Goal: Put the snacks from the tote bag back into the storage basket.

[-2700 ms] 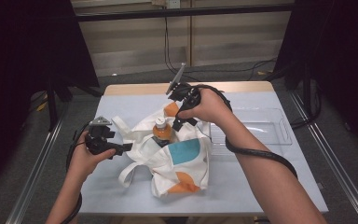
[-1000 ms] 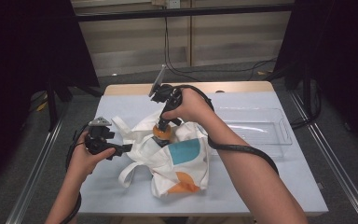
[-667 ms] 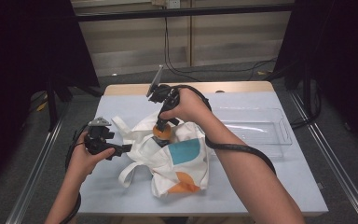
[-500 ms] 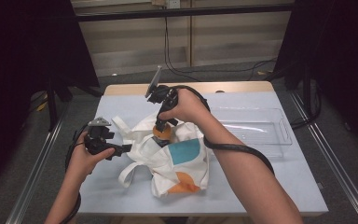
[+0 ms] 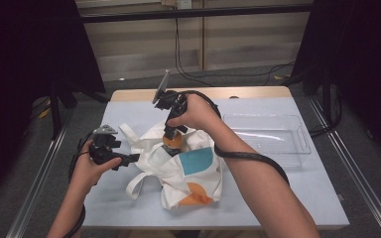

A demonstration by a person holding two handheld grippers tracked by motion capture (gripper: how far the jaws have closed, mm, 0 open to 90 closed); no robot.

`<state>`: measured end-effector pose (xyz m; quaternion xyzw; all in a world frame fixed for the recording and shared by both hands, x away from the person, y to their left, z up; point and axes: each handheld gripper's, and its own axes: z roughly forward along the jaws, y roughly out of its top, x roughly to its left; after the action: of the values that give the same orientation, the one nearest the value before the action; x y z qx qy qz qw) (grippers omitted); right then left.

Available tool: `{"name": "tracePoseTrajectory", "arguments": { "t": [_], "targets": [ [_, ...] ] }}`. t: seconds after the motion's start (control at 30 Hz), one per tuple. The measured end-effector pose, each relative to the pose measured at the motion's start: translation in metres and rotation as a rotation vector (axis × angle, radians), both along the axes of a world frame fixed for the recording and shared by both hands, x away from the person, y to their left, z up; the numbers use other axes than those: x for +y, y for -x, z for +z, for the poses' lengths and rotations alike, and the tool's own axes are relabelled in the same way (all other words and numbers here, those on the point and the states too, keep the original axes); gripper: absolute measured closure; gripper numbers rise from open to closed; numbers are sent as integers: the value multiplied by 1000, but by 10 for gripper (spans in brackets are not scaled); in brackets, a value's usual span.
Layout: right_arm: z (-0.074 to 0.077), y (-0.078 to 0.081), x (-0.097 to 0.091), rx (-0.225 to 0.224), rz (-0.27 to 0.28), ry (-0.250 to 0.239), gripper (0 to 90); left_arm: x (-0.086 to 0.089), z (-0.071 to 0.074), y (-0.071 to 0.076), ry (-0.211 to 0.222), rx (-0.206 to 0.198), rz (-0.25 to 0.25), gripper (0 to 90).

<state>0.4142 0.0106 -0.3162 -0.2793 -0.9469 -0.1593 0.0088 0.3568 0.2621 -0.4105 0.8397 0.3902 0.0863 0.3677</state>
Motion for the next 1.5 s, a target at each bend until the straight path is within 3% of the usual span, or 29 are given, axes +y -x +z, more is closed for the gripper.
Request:
{"name": "tracePoseTrajectory", "arguments": {
  "t": [0.3,0.53,0.83,1.5],
  "targets": [
    [0,-1,2,1,0,1,436,1,0,0,4,7,8,34],
    [-1,0,3,11,-3,8,368,2,0,0,9,4,8,35],
    [-11,0,5,31,-15,16,246,2,0,0,5,5,9,35],
    [-37,-2,9,56,-6,40,221,4,-1,0,2,7,16,35]
  ]
}}
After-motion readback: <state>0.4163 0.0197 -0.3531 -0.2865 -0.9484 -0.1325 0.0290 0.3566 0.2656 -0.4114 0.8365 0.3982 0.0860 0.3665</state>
